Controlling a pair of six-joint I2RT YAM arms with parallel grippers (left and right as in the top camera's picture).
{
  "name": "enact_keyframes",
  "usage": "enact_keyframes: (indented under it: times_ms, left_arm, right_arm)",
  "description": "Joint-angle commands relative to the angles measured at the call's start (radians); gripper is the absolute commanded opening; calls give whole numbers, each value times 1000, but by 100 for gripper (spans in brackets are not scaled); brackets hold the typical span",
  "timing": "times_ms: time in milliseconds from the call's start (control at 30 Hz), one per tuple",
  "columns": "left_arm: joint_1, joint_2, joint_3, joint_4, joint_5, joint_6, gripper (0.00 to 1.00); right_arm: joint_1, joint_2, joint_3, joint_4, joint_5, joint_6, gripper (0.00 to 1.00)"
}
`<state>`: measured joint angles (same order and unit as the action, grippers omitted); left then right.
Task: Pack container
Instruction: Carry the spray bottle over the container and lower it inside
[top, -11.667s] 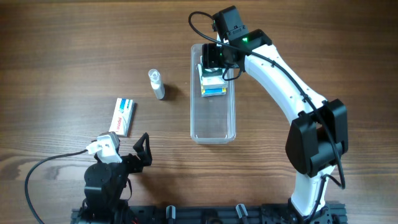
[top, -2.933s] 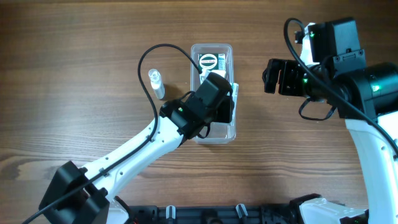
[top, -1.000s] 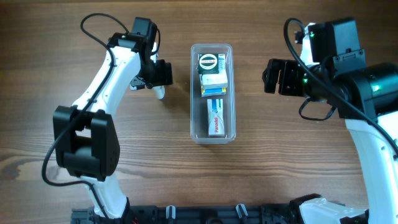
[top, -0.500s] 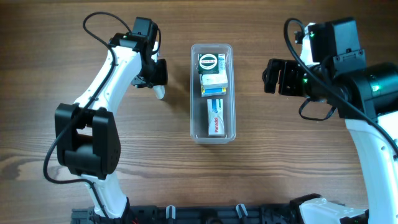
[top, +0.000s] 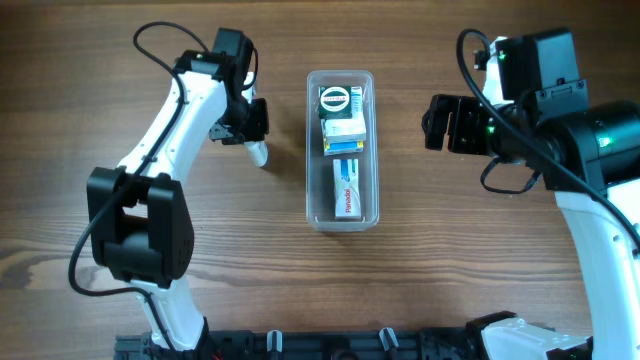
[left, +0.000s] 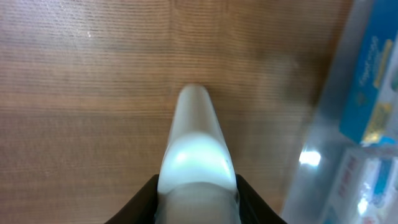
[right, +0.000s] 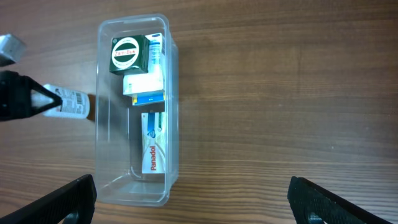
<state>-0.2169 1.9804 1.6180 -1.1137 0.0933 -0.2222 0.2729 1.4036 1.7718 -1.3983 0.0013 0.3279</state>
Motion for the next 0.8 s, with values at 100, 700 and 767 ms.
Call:
enact_keyframes:
  times_ms: [100, 700, 767]
  left_arm:
    - [-106, -117, 184, -104, 56, 1, 34]
    - [-532, -213, 247, -113, -133, -284, 38]
    - [-532, -206, 247, -96, -133, -284, 38]
  right_arm:
    - [-2, 6, 7, 2, 10, -13, 100]
    - [-2, 6, 7, 2, 10, -13, 100]
    - [-2, 6, 7, 2, 10, -13, 100]
